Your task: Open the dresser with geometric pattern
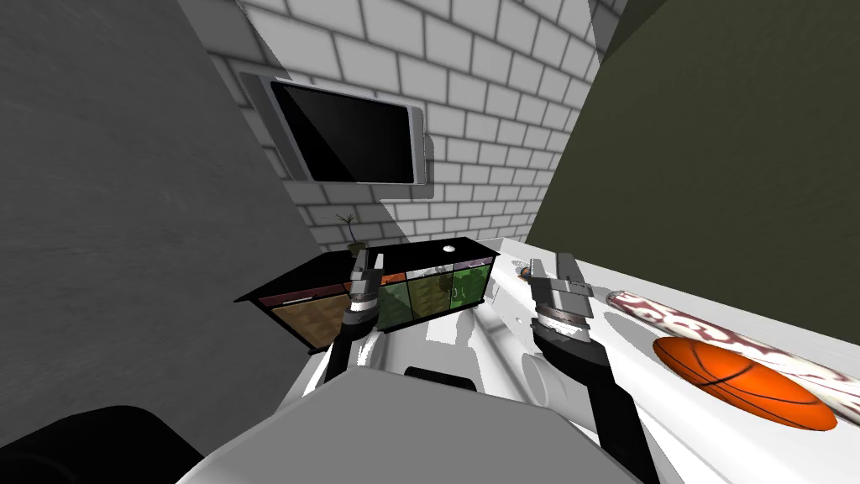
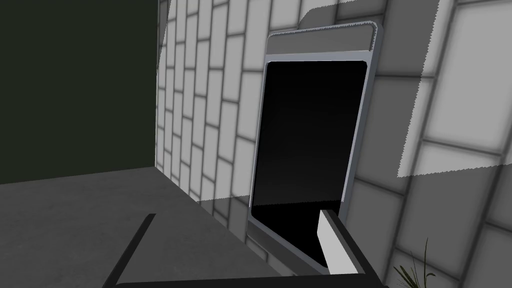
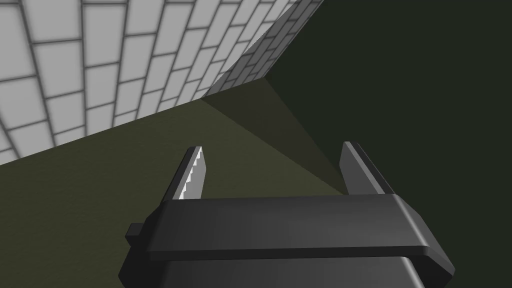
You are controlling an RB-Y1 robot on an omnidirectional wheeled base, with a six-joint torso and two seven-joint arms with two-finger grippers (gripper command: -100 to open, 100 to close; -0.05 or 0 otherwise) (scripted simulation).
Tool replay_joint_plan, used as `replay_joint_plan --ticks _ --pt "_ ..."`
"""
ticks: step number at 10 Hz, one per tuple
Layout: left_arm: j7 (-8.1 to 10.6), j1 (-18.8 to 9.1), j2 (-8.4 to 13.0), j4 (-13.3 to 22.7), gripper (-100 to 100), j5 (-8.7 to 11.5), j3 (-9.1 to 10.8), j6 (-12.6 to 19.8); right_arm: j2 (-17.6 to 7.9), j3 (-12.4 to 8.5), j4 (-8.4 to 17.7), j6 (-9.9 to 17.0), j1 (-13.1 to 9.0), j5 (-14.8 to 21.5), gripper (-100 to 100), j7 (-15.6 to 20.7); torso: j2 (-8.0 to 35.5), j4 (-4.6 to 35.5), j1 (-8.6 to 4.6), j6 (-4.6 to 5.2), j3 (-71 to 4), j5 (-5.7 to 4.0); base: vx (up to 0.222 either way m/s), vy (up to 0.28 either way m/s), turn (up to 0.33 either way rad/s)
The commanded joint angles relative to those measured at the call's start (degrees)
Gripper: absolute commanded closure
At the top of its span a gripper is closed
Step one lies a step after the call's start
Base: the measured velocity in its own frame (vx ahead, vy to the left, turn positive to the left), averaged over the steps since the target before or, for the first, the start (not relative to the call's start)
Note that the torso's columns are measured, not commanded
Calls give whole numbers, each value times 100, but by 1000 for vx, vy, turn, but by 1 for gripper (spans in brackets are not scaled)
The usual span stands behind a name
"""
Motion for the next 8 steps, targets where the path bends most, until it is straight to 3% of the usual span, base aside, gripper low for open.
replay_joint_plan --ticks 1,8 --pt "0 0 0 0 0 0 0 0 0 0 0 0 0 0 0 0 232 235 0 0 -467 0 0 0 0" --pt "0 0 0 -2 0 0 0 0 0 0 -2 0 0 0 0 0 3116 3114 0 0 -6227 0 0 0 0"
